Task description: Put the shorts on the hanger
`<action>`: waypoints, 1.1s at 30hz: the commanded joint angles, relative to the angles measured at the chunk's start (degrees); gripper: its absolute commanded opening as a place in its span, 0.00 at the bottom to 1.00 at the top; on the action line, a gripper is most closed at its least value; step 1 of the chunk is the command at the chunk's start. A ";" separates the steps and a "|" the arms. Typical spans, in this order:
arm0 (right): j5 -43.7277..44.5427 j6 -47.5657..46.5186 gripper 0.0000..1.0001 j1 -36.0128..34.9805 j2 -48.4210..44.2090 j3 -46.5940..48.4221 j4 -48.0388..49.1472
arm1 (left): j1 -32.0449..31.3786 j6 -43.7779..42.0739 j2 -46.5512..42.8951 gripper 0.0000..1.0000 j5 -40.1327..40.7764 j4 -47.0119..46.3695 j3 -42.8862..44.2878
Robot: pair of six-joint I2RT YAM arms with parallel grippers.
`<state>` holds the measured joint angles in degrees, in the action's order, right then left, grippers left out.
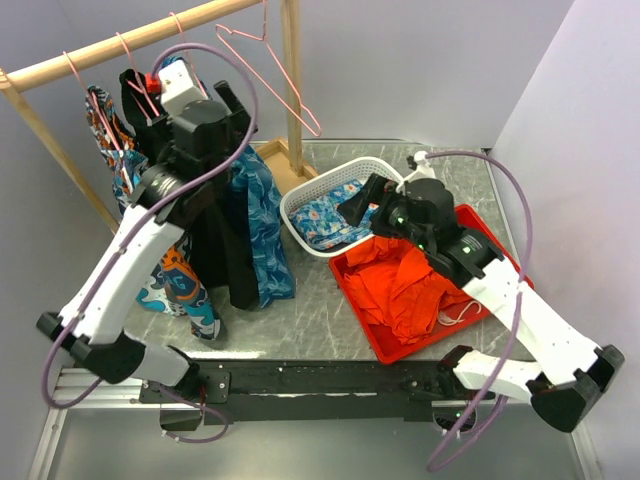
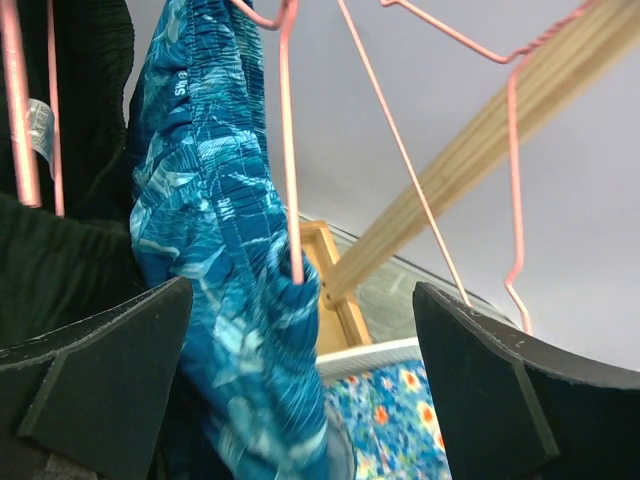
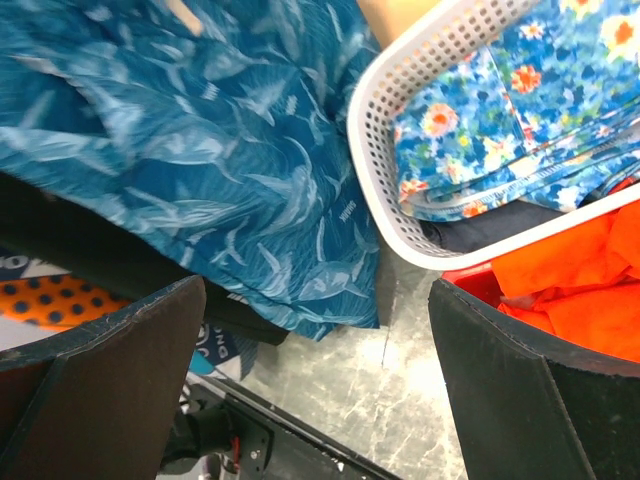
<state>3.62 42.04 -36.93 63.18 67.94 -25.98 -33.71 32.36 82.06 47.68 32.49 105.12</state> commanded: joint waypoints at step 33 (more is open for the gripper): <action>18.53 11.21 1.00 -0.60 -35.23 -28.99 -4.61 | -29.83 9.83 -17.20 0.96 -19.73 -16.58 -49.91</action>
<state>19.14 50.41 -37.32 30.83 41.80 -31.29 -62.85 39.88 69.52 30.81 26.24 58.89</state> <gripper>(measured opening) 0.997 0.966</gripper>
